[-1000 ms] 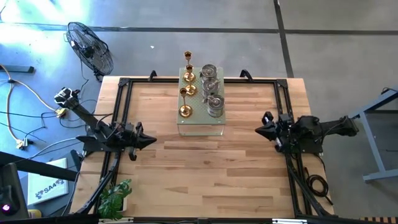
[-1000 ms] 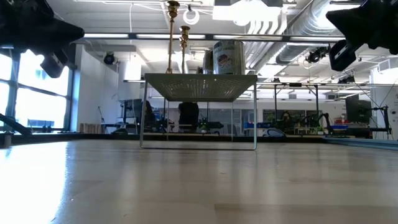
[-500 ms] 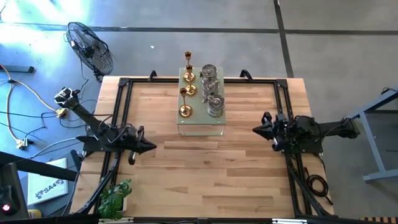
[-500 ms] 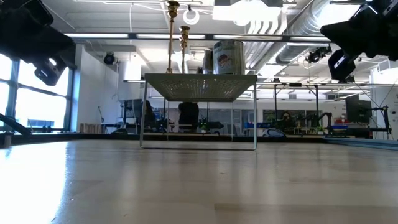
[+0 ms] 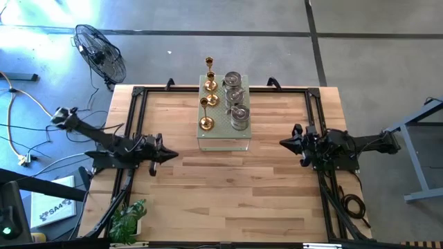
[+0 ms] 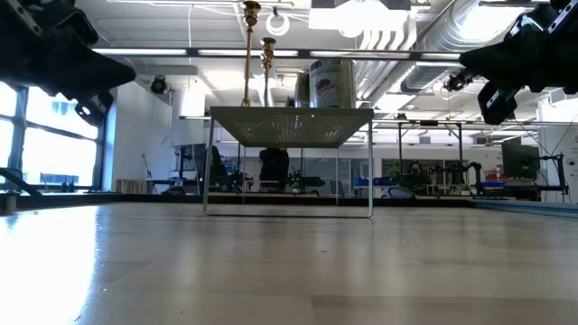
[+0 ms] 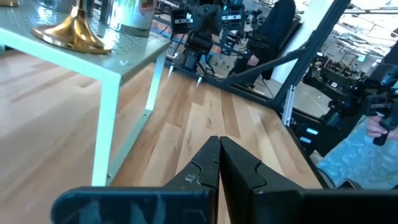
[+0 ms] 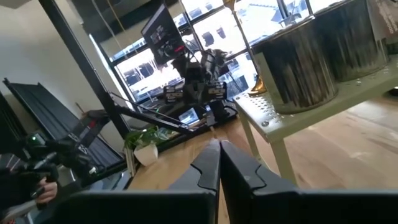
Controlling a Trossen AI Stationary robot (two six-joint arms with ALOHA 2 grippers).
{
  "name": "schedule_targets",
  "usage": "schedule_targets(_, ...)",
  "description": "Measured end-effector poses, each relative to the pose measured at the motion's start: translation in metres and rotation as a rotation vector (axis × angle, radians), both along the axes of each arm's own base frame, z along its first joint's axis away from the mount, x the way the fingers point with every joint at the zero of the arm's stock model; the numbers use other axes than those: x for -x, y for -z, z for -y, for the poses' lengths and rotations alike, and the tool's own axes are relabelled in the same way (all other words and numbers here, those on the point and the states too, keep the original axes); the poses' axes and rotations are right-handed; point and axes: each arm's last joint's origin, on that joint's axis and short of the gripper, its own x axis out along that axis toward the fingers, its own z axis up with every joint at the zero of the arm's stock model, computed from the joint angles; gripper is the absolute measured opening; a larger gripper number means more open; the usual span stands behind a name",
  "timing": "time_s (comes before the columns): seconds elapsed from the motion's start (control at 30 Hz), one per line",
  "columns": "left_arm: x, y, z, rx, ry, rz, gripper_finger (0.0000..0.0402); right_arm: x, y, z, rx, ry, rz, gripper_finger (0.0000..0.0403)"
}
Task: Pick & Place candle stick holders
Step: Return to Home Position
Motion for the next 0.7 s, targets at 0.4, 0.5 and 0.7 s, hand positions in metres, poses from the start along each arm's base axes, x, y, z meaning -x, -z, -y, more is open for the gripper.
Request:
schedule_targets(0.4, -0.009, -0.003, -0.034, -0.016, 0.015, 0.026, 0.0005, 0.000, 0.002, 0.000, 0.004, -0.003, -0.020, 0.0004)
schedule_targets(0.5, -0.009, -0.002, -0.038, -0.017, 0.024, 0.019, 0.0005, 0.000, 0.004, 0.000, 0.011, -0.005, -0.041, 0.0001)
schedule_targets(0.7, -0.009, 0.001, -0.042, -0.023, 0.003, -0.012, 0.0005, -0.001, 0.006, 0.000, 0.013, -0.008, -0.062, 0.0005)
